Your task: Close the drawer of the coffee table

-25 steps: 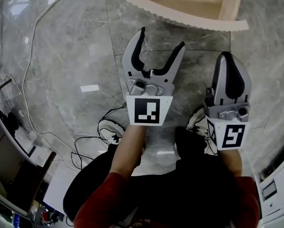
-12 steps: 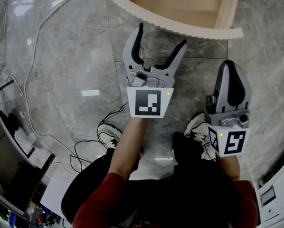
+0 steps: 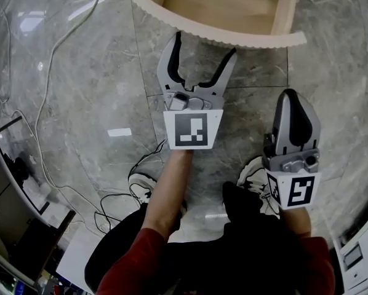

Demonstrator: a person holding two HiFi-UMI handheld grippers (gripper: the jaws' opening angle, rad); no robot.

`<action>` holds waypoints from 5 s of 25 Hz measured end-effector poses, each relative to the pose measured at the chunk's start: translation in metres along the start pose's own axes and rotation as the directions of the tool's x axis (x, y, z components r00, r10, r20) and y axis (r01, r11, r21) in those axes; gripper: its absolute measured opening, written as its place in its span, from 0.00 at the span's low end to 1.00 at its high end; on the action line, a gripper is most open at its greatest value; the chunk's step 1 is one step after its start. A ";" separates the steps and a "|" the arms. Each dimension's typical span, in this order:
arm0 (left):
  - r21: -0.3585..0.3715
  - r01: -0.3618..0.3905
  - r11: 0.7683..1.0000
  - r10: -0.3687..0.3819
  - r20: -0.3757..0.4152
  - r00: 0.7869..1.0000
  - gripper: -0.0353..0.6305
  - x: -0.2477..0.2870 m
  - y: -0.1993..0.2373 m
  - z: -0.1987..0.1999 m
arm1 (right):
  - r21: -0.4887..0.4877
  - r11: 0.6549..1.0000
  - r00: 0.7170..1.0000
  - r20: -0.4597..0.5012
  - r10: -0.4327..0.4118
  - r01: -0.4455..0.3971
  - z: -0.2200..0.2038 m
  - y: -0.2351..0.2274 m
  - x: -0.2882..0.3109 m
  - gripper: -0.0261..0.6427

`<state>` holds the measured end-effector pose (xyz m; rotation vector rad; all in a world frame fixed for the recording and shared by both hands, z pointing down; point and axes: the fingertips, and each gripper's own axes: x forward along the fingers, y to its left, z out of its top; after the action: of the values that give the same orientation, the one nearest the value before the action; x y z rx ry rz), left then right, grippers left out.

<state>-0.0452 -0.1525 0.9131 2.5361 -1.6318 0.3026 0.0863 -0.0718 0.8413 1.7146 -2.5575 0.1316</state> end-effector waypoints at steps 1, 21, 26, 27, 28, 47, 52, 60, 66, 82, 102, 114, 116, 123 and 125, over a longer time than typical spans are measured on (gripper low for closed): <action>-0.003 -0.002 1.000 0.002 -0.001 1.000 0.67 0.005 0.001 0.001 | 0.001 1.000 1.000 0.000 0.000 0.000 -0.001 -0.001 0.001 0.08; 0.005 -0.008 1.000 0.008 0.019 1.000 0.67 0.087 0.010 0.023 | 0.088 0.995 0.999 -0.041 -0.036 0.039 -0.020 -0.022 -0.009 0.08; 0.012 -0.015 1.000 0.015 0.045 0.999 0.67 0.109 0.014 0.031 | 0.097 0.994 0.998 -0.058 -0.037 0.043 -0.027 -0.027 -0.012 0.08; 0.006 -0.019 1.000 0.019 0.072 0.997 0.67 0.113 0.015 0.034 | 0.100 0.994 0.997 -0.058 -0.042 0.048 -0.027 -0.030 -0.012 0.08; 0.000 -0.023 1.000 0.022 0.093 0.995 0.67 0.117 0.016 0.037 | 0.102 0.993 0.997 -0.058 -0.046 0.052 -0.027 -0.032 -0.012 0.08; -0.010 -0.017 1.000 0.018 0.068 0.998 0.67 0.172 0.025 0.049 | 0.139 0.988 0.994 -0.103 -0.048 0.063 -0.047 -0.052 -0.008 0.08; -0.033 -0.020 0.999 0.022 0.052 0.998 0.67 0.185 0.025 0.051 | 0.145 0.986 0.992 -0.102 -0.072 0.086 -0.046 -0.063 -0.012 0.08; -0.028 -0.008 1.000 0.010 0.080 0.997 0.67 0.183 0.025 0.052 | 0.141 0.986 0.994 -0.085 -0.074 0.085 -0.039 -0.065 -0.011 0.08; -0.009 -0.004 1.000 0.005 0.084 0.996 0.67 0.171 0.028 0.053 | 0.142 0.986 0.995 -0.069 -0.078 0.087 -0.034 -0.063 -0.013 0.08; 0.101 -0.032 0.994 0.028 0.041 0.999 0.67 0.026 0.010 0.015 | 0.141 0.989 0.999 -0.024 -0.032 0.035 -0.024 -0.026 -0.001 0.08; 0.050 -0.075 0.996 0.068 0.128 0.990 0.66 -0.106 0.019 0.025 | 0.068 0.997 0.999 0.004 0.042 -0.042 -0.009 0.023 0.010 0.08; 0.033 -0.062 0.998 0.058 0.125 0.990 0.65 -0.104 0.023 0.029 | 0.057 0.998 0.999 0.003 0.041 -0.041 -0.006 0.023 0.009 0.08; 0.030 -0.063 0.998 0.059 0.135 0.989 0.63 -0.105 0.022 0.031 | 0.055 0.998 0.999 0.003 0.038 -0.038 -0.006 0.022 0.008 0.08; 0.012 -0.050 0.999 0.047 0.203 0.978 0.16 -0.114 0.018 0.044 | 0.054 0.998 0.999 0.004 0.040 -0.040 -0.006 0.022 0.007 0.08; 0.022 -0.060 0.998 0.054 0.207 0.977 0.09 -0.114 0.018 0.045 | 0.056 0.998 0.999 0.003 0.037 -0.037 -0.007 0.022 0.007 0.08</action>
<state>-0.1027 -0.0674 0.8436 2.6213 -1.7848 0.0687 0.0638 -0.0693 0.8478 1.6862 -2.6120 0.2051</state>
